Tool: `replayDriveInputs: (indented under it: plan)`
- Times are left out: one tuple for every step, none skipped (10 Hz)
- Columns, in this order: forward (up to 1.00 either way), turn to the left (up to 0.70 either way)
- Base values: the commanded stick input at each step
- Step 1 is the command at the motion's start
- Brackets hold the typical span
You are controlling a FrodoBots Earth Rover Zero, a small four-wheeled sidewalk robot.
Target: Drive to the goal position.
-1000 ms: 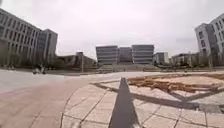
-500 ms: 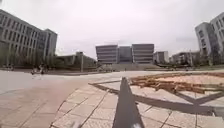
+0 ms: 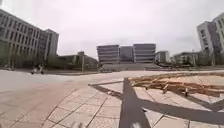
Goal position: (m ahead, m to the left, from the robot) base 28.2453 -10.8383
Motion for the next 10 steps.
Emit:
replayDriveInputs:
  plan:
    - [0.70, 0.35]
    - [0.70, 0.26]
    - [0.70, 0.16]
    - [0.70, 0.05]
    - [0.70, 0.00]
    - [0.70, 0.00]
    - [0.70, 0.00]
    - [0.70, 0.00]
    - [0.70, 0.00]
    - [0.70, 0.00]
